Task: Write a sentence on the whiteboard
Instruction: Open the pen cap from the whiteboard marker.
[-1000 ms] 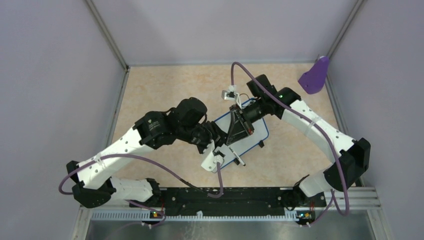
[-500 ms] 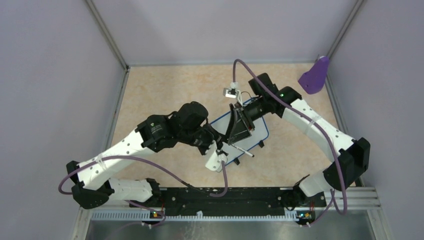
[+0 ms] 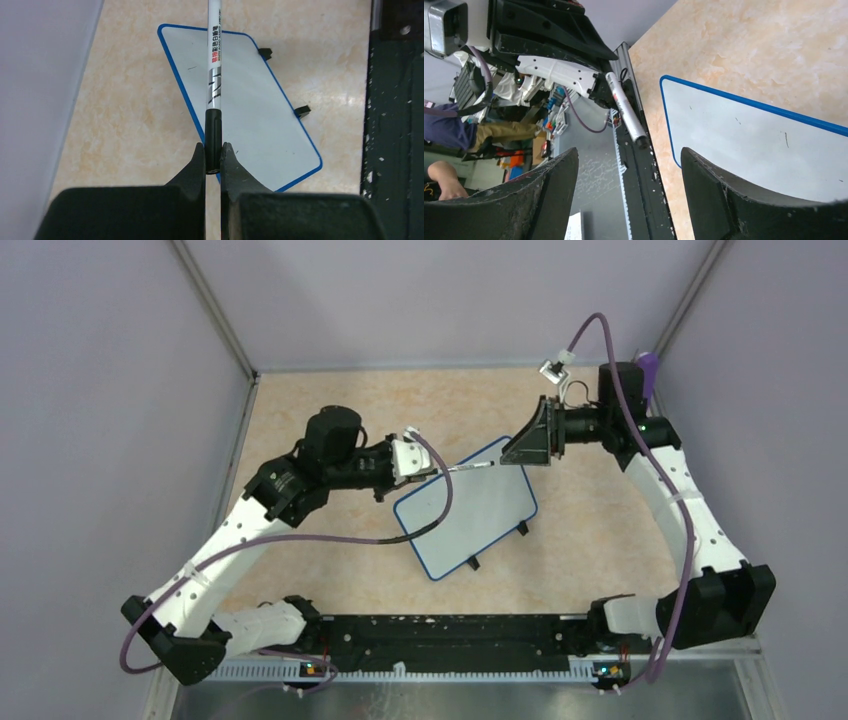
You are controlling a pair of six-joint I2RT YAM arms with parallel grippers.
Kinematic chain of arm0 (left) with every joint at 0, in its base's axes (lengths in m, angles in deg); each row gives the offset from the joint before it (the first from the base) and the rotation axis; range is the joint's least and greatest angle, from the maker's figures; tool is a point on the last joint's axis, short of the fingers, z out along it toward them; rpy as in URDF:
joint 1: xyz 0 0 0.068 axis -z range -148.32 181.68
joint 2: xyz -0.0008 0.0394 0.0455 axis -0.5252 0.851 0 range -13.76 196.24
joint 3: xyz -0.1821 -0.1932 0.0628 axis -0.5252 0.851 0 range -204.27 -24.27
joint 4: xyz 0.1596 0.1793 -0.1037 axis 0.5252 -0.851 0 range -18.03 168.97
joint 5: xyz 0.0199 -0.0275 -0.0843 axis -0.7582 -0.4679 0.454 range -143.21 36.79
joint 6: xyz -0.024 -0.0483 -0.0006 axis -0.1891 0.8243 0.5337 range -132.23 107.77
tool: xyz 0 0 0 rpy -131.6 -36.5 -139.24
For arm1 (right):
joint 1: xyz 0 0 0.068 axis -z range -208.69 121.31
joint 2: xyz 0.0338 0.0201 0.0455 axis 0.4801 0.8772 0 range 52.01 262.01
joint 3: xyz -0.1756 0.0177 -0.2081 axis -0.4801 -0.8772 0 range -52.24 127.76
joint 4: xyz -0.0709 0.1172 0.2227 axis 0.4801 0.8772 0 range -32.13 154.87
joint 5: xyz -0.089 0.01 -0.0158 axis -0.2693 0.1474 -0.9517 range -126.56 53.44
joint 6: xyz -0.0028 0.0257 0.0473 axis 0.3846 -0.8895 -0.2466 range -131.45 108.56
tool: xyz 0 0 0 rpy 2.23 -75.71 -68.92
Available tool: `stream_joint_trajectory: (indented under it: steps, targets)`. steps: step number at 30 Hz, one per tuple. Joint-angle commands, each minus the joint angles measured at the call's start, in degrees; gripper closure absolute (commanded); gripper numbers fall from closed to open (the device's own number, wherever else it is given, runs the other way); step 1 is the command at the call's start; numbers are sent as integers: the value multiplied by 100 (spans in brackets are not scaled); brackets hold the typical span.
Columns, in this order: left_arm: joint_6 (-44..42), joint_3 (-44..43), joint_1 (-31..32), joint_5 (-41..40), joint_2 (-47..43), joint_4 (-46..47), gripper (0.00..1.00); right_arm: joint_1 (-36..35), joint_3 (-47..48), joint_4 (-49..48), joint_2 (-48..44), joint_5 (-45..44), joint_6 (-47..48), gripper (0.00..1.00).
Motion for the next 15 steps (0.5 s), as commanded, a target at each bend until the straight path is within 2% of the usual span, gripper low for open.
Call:
stream_joint_trajectory:
  steps: [1, 6, 15]
  targets:
    - [1534, 306, -244, 768, -366, 928, 100, 79, -72, -559, -214, -280, -598, 28]
    - [1867, 299, -461, 1413, -240, 894, 100, -51, -705, -1865, -511, -263, -1677, 31]
    - [2125, 261, -559, 1972, -72, 1059, 100, -628, -776, -1929, -743, -342, -1673, 33]
